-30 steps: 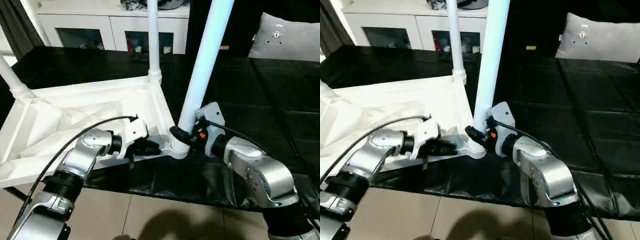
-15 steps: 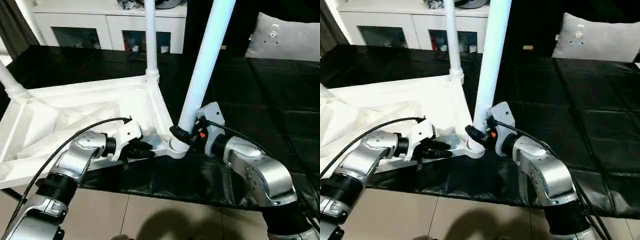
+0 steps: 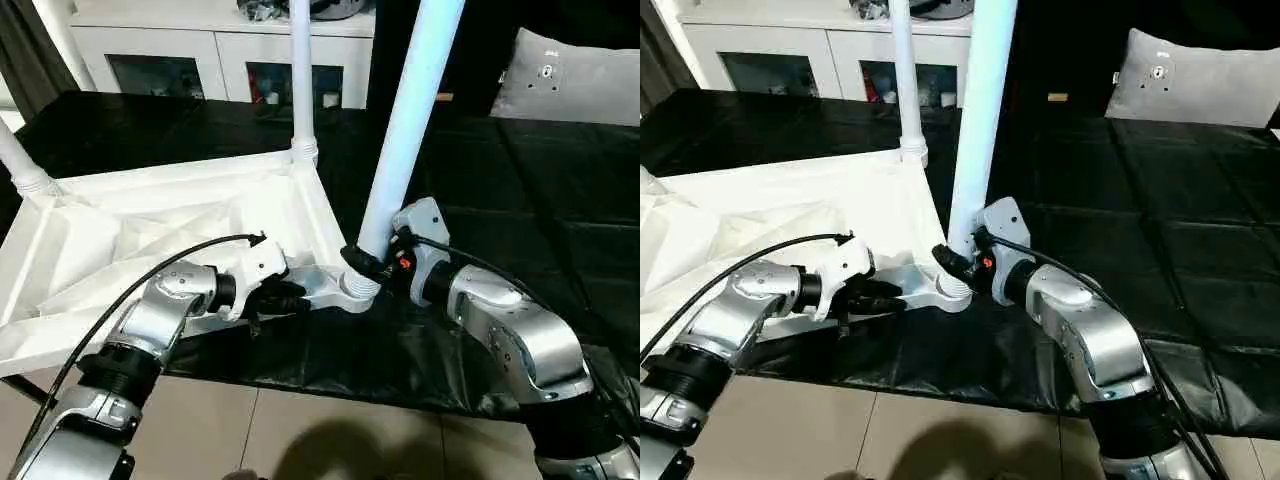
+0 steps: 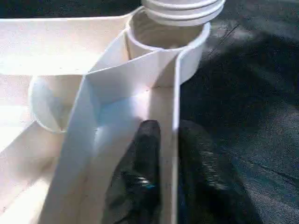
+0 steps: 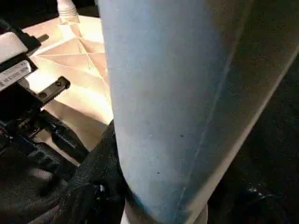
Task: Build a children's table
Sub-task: Insert table leg to table base
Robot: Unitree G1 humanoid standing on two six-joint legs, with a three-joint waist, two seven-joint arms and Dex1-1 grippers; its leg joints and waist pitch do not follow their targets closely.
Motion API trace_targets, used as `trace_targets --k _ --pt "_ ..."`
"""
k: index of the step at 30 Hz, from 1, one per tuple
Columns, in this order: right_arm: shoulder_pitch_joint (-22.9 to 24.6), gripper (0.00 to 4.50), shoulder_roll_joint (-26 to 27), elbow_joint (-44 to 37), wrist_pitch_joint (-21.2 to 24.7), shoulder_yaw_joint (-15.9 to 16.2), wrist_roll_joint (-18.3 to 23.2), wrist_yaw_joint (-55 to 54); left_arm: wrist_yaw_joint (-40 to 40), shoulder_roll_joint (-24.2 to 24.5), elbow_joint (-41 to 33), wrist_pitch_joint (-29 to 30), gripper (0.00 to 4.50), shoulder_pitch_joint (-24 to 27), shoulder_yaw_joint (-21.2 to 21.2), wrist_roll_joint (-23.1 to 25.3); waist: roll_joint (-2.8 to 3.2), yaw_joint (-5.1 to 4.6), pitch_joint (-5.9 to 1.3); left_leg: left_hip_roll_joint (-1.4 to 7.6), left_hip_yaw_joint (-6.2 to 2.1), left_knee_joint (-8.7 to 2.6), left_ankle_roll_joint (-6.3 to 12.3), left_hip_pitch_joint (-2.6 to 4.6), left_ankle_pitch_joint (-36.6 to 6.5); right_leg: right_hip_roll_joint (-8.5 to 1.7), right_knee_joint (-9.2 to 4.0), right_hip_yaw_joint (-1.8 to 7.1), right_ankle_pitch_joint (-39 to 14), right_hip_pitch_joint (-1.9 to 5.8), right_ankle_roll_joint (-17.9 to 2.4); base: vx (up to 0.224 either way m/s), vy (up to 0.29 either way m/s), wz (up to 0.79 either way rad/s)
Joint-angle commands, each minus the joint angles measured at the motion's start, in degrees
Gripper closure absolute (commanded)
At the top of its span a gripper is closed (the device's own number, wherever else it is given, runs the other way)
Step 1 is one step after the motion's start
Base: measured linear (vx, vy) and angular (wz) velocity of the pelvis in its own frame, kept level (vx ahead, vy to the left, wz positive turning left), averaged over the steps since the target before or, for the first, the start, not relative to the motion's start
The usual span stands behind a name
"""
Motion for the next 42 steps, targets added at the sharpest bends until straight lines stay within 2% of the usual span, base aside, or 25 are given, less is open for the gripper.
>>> trace_targets --k 1,2,6,8,10,13,16,18,22,23,25,27,29,32,33,34,37,39,40,42 --pt "-1.9 2.62 -0.5 1.0 -0.5 0.8 -0.9 0.8 0.4 0.4 1.4 0.2 4.10 -0.5 -0.8 1.1 -0.61 0.11 -3.57 0.51 0.09 -3.91 -0.17 -0.04 -10.9 -2.40 -4.53 2.44 -16.0 2.90 -8.7 0.000 0.000 0.00" --pt "-2.2 2.62 -0.6 1.7 -0.2 1.1 -1.0 1.1 0.3 0.4 1.5 -0.1 4.25 -0.6 -0.8 1.1 -0.62 0.08 -3.54 0.50 0.09 -3.94 -0.19 -0.05 -11.0 -2.35 -4.52 2.42 -16.0 2.90 -8.8 0.000 0.000 0.00" --pt "-3.5 2.62 -1.1 4.7 -0.2 1.8 -1.6 2.3 -1.4 0.7 2.0 -2.3 4.41 -1.1 -1.7 1.7 -0.70 0.11 -3.62 0.52 0.12 -3.86 -0.12 -0.04 -10.9 -2.41 -4.46 2.46 -15.5 2.98 -8.9 0.000 0.000 0.00" --pt "-4.6 2.62 -1.3 6.8 -0.4 2.2 -1.8 3.2 -3.8 1.3 1.5 -4.3 4.47 -0.9 -3.1 2.0 -0.96 0.05 -3.71 0.52 0.11 -3.85 0.18 -0.09 -10.2 -2.39 -4.32 2.44 -14.5 3.01 -9.2 0.000 0.000 0.00" --pt "-5.0 2.62 -1.3 7.5 -0.3 2.3 -1.7 3.7 -4.9 1.5 1.1 -5.1 4.50 -0.8 -3.7 2.1 -0.85 0.03 -3.74 0.62 0.10 -3.85 0.26 -0.11 -9.5 -2.48 -4.17 2.49 -13.2 3.02 -9.6 0.000 0.000 0.00" --pt "-6.1 2.62 -1.0 8.6 1.0 2.2 -0.7 4.9 -6.9 1.7 0.7 -7.0 4.50 -0.9 -4.9 2.2 -1.02 -0.01 -4.05 0.69 0.20 -3.67 0.54 0.01 -7.7 -2.31 -3.49 2.50 -7.2 3.12 -11.4 0.000 0.000 0.00" --pt "-6.7 2.62 -1.3 9.2 2.0 2.8 -0.3 6.4 -8.0 1.7 1.4 -8.9 4.50 -1.5 -5.5 2.5 -1.23 0.17 -4.05 0.74 0.33 -3.61 1.07 0.21 -7.9 -2.36 -3.35 2.55 -5.9 3.16 -12.3 0.000 0.000 0.00" --pt "-6.8 2.62 -1.9 9.9 2.1 3.3 -0.6 7.3 -8.1 1.5 2.5 -10.8 4.50 -2.3 -5.8 3.1 -1.41 0.40 -3.97 0.72 0.38 -3.66 1.08 0.17 -8.3 -2.39 -3.51 2.54 -7.0 3.20 -12.0 0.000 0.000 0.00" --pt "-7.0 2.62 -2.7 10.0 2.0 3.0 -0.5 8.1 -9.6 1.2 4.1 -14.4 4.50 -3.7 -6.5 3.2 -1.41 1.00 -3.74 0.87 0.30 -3.96 -0.40 0.50 -11.2 -2.65 -4.02 2.63 -12.4 3.05 -10.3 0.000 0.000 0.00" --pt "-7.0 2.62 -2.8 9.6 2.3 2.8 -0.4 8.2 -10.0 1.0 4.3 -14.8 4.50 -3.9 -6.4 2.9 -1.08 1.21 -3.73 0.90 0.28 -4.00 -0.82 0.69 -11.7 -2.67 -4.11 2.64 -13.3 2.90 -10.0 0.000 0.000 0.00" --pt "-6.7 2.62 -3.1 8.5 2.9 2.3 0.2 8.6 -11.0 0.5 4.5 -16.2 4.50 -4.3 -6.0 1.8 -1.34 1.39 -3.84 0.91 0.25 -3.99 -0.98 0.66 -11.4 -2.60 -4.02 2.66 -12.0 2.95 -10.1 0.000 0.000 0.00" --pt "-6.4 2.62 -3.3 7.7 3.3 2.1 0.4 8.8 -11.6 0.2 4.6 -17.1 4.50 -4.5 -5.7 1.1 -0.99 1.48 -3.93 0.92 0.23 -3.95 -1.10 0.65 -10.9 -2.57 -3.80 2.64 -10.0 3.01 -10.5 0.000 0.000 0.00" --pt "-5.5 2.62 -3.9 6.2 3.7 1.9 0.5 9.6 -13.6 -0.7 3.7 -16.4 4.50 -4.5 -4.8 -1.4 -1.03 1.57 -4.01 0.88 0.26 -3.85 -1.06 0.52 -10.1 -2.49 -3.56 2.60 -7.5 3.15 -11.2 0.000 0.000 0.00" --pt "-4.3 2.62 -4.5 4.6 4.3 1.3 0.9 9.6 -14.6 -0.5 3.9 -17.6 4.50 -4.5 -5.5 -1.2 -1.12 1.72 -4.10 0.90 0.28 -3.78 -0.63 0.42 -9.0 -2.45 -3.29 2.55 -5.2 3.22 -12.0 0.000 0.000 0.00" --pt "-4.3 2.62 -4.5 4.6 4.3 1.3 0.9 9.6 -14.6 -0.5 3.9 -17.6 4.50 -4.5 -5.5 -1.2 -1.17 1.80 -4.07 0.91 0.28 -3.80 -0.60 0.40 -9.3 -2.49 -3.30 2.57 -5.7 3.28 -11.9 0.000 0.000 0.00" --pt "-4.0 2.62 -4.6 4.2 4.5 1.1 1.0 9.5 -14.8 -0.4 3.9 -18.0 4.50 -4.4 -5.8 -1.0 -0.91 1.88 -4.10 0.89 0.25 -3.81 -0.65 0.44 -9.4 -2.55 -3.34 2.57 -5.9 3.27 -11.8 0.000 0.000 0.00" --pt "-3.1 2.62 -5.1 2.5 5.6 0.3 2.0 9.4 -14.7 -0.5 4.6 -18.2 4.50 -4.6 -5.5 -0.7 -1.15 1.91 -3.88 0.94 0.25 -3.97 -0.90 0.49 -11.1 -2.57 -3.75 2.59 -9.1 3.23 -11.1 0.000 0.000 0.00" --pt "-2.8 2.62 -5.3 1.6 6.1 0.0 2.5 9.5 -11.1 -0.3 7.3 -17.8 4.50 -5.5 -5.4 1.9 -1.07 1.88 -3.78 0.83 0.25 -4.01 -1.06 0.56 -12.0 -2.46 -4.03 2.55 -11.0 3.07 -10.5 0.000 0.000 0.00" --pt "-2.7 2.62 -5.3 1.2 6.4 -0.1 2.6 9.6 -8.2 -0.3 10.9 -17.7 4.50 -6.6 -4.7 3.4 -1.11 1.89 -3.76 0.87 0.12 -4.07 -1.33 0.51 -12.4 -2.61 -4.05 2.54 -12.1 3.21 -10.1 0.000 0.000 0.00" --pt "-2.7 2.62 -5.3 1.1 6.5 -0.1 2.6 9.6 -7.8 -0.6 11.9 -17.0 4.50 -6.9 -3.9 2.9 -1.18 1.84 -3.69 0.76 0.10 -4.12 -1.56 0.53 -13.3 -2.68 -4.42 2.52 -14.7 3.18 -9.1 0.000 0.000 0.00"
